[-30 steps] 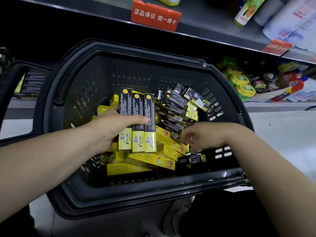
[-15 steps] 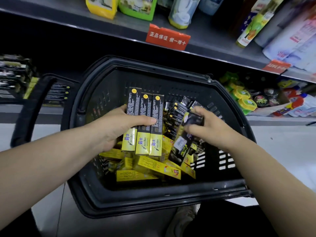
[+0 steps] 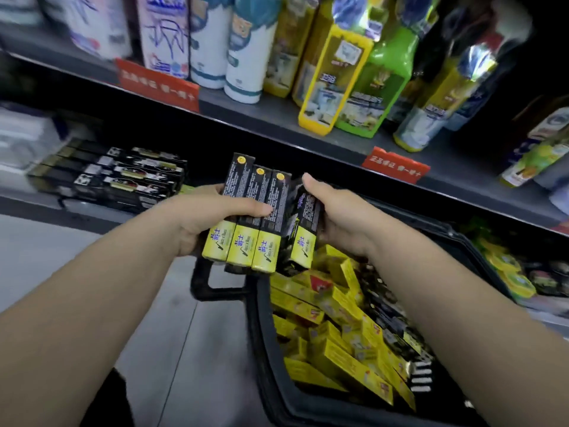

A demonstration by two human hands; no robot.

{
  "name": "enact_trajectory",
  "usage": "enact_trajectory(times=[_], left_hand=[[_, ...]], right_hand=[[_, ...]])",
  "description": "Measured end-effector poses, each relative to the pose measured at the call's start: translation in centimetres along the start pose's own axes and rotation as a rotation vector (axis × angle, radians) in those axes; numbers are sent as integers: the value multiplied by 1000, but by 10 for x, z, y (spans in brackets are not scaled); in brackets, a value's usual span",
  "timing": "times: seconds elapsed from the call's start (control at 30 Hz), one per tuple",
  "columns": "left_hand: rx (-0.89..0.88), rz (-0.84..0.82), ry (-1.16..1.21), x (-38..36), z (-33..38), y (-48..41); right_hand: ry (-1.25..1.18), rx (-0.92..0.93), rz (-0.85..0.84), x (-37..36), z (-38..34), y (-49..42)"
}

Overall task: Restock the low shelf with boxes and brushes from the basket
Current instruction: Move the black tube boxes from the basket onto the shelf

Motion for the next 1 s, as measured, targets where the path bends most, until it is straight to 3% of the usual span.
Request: enact_trajectory(times=[0.33,0.5,0.7,0.83,1.0], left_hand=[[-45,610,29,183,-51,-38],[-13,636,123,197,-72,-70],[19,697,269,203,-88,-103],[36,713,271,208,-98,-124],[68,706,326,200,-108,-153]], right_hand=[[-145,-69,157,-83,-26,-87],[10,-55,265,-106,-15,-144],[280,-53,141,-146,-20,-213],[418,21,164,-159,-22,-263],[533,-5,56,-174,12,-304]])
Point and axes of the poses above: each hand's wrist, its own y-axis away from the middle knuckle, its own x-axis out of the back of the hand, z = x × y, the point moved 8 cm from there along -y, towards the middle knuckle, and after that the axes turned 15 degrees about z, right-handed, at the moved point
